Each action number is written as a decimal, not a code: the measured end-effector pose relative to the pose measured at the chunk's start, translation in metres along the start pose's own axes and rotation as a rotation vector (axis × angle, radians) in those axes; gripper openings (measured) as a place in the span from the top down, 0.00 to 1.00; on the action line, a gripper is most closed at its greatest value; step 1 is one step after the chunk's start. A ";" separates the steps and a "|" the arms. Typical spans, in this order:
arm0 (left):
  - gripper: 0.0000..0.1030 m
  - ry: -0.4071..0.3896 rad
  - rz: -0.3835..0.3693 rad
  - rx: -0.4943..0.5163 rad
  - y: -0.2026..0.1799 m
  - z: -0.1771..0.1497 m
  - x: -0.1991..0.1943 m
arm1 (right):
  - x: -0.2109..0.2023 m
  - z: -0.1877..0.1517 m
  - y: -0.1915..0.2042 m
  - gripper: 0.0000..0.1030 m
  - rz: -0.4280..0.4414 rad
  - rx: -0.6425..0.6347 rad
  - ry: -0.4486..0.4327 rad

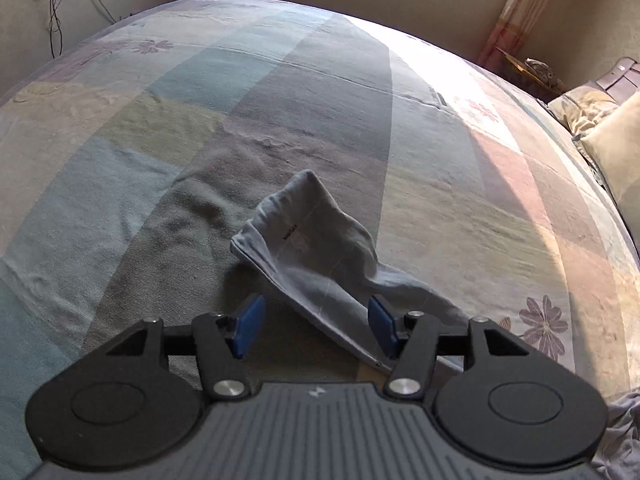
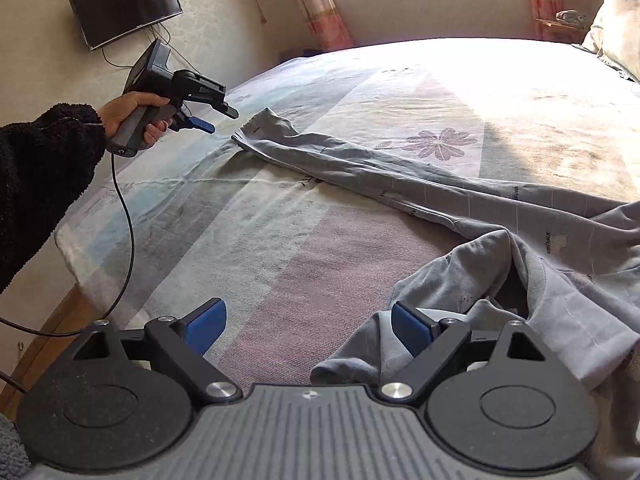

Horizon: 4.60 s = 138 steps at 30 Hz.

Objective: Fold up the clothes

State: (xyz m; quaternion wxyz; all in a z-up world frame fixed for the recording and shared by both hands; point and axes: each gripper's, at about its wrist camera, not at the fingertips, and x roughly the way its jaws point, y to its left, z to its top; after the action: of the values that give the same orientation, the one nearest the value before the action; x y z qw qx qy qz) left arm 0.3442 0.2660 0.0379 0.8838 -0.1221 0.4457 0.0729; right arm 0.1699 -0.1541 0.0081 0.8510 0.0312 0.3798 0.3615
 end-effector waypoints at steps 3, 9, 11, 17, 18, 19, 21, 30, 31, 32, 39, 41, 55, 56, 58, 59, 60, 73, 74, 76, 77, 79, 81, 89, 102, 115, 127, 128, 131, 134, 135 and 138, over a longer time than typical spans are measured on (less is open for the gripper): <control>0.33 0.023 -0.064 0.122 -0.044 -0.034 -0.018 | -0.019 -0.014 0.000 0.08 -0.042 0.003 -0.001; 0.25 0.050 -0.238 0.293 -0.128 -0.120 -0.051 | -0.055 -0.051 -0.007 0.05 -0.147 0.022 0.005; 0.23 0.065 -0.298 0.333 -0.153 -0.152 -0.056 | -0.064 -0.063 -0.014 0.04 -0.162 0.060 0.006; 0.23 0.054 -0.338 0.495 -0.213 -0.242 -0.077 | -0.084 -0.088 -0.034 0.03 -0.213 0.161 0.003; 0.23 0.044 -0.341 0.508 -0.219 -0.255 -0.081 | -0.088 -0.091 -0.037 0.02 -0.217 0.175 -0.002; 0.23 0.033 -0.343 0.518 -0.224 -0.267 -0.085 | -0.092 -0.094 -0.039 0.02 -0.213 0.191 -0.008; 0.21 0.022 -0.357 0.525 -0.230 -0.287 -0.090 | -0.101 -0.099 -0.044 0.01 -0.199 0.216 -0.022; 0.16 0.078 -0.290 0.479 -0.219 -0.335 -0.071 | -0.109 -0.111 -0.061 0.00 -0.159 0.283 -0.043; 0.15 0.084 -0.290 0.456 -0.214 -0.337 -0.068 | -0.109 -0.111 -0.063 0.00 -0.159 0.287 -0.045; 0.12 0.076 -0.306 0.433 -0.209 -0.337 -0.069 | -0.108 -0.112 -0.065 0.00 -0.158 0.290 -0.046; 0.09 0.050 -0.326 0.342 -0.195 -0.327 -0.075 | -0.096 -0.105 -0.082 0.00 -0.167 0.267 -0.014; 0.09 0.045 -0.345 0.334 -0.197 -0.317 -0.075 | -0.094 -0.101 -0.087 0.00 -0.168 0.255 -0.005; 0.06 -0.048 -0.454 0.484 -0.259 -0.192 -0.005 | -0.055 0.050 -0.154 0.51 -0.230 -0.012 -0.042; 0.06 -0.056 -0.458 0.489 -0.259 -0.185 0.002 | -0.043 0.061 -0.162 0.63 -0.238 -0.018 -0.027; 0.06 -0.061 -0.463 0.495 -0.255 -0.177 0.014 | -0.018 0.082 -0.177 0.87 -0.253 -0.030 0.004; 0.06 -0.056 -0.465 0.497 -0.251 -0.176 0.020 | -0.004 0.090 -0.183 0.89 -0.262 -0.035 0.019; 0.06 -0.050 -0.467 0.499 -0.248 -0.175 0.025 | 0.008 0.097 -0.189 0.89 -0.265 -0.036 0.035; 0.04 -0.092 -0.507 0.562 -0.218 -0.206 0.044 | 0.085 0.081 -0.170 0.89 -0.361 -0.216 0.218; 0.03 -0.092 -0.512 0.556 -0.217 -0.205 0.044 | 0.084 0.078 -0.168 0.89 -0.365 -0.224 0.217; 0.03 -0.092 -0.512 0.552 -0.217 -0.205 0.045 | 0.081 0.074 -0.166 0.89 -0.371 -0.239 0.214; 0.02 -0.094 -0.510 0.554 -0.217 -0.205 0.045 | 0.079 0.079 -0.167 0.89 -0.366 -0.243 0.208; 0.02 -0.097 -0.508 0.556 -0.217 -0.206 0.046 | 0.075 0.091 -0.169 0.88 -0.357 -0.253 0.191; 0.01 -0.101 -0.508 0.559 -0.217 -0.206 0.046 | 0.071 0.103 -0.177 0.83 -0.373 -0.286 0.153; 0.01 -0.110 -0.517 0.566 -0.215 -0.207 0.047 | 0.088 0.106 -0.210 0.59 -0.305 -0.414 0.253; 0.01 -0.116 -0.526 0.567 -0.215 -0.205 0.049 | 0.084 0.107 -0.202 0.92 -0.357 -0.486 0.210; 0.01 -0.126 -0.521 0.494 -0.202 -0.196 0.047 | 0.127 0.151 -0.258 0.91 -0.654 -0.280 0.133; 0.01 -0.182 -0.371 0.266 -0.146 -0.155 0.051 | 0.139 0.148 -0.137 0.57 -0.146 -0.372 0.119; 0.01 -0.184 -0.364 0.245 -0.140 -0.152 0.052 | 0.146 0.143 -0.123 0.50 -0.116 -0.411 0.131; 0.01 -0.185 -0.353 0.198 -0.126 -0.145 0.055 | 0.171 0.125 -0.088 0.50 -0.110 -0.535 0.197; 0.01 -0.189 -0.353 0.177 -0.121 -0.142 0.055 | 0.187 0.115 -0.072 0.82 -0.174 -0.594 0.237; 0.01 -0.195 -0.352 0.176 -0.120 -0.142 0.054 | 0.189 0.113 -0.069 0.95 -0.186 -0.596 0.245; 0.01 -0.212 -0.350 0.171 -0.117 -0.140 0.050 | 0.182 0.117 -0.066 0.95 -0.130 -0.528 0.257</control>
State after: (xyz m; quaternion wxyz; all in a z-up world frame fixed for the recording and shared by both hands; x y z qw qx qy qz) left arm 0.2940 0.1154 -0.0648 0.9321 -0.1141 0.3267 -0.1073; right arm 0.3691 -0.0604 -0.0437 0.7961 -0.2613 0.3783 0.3935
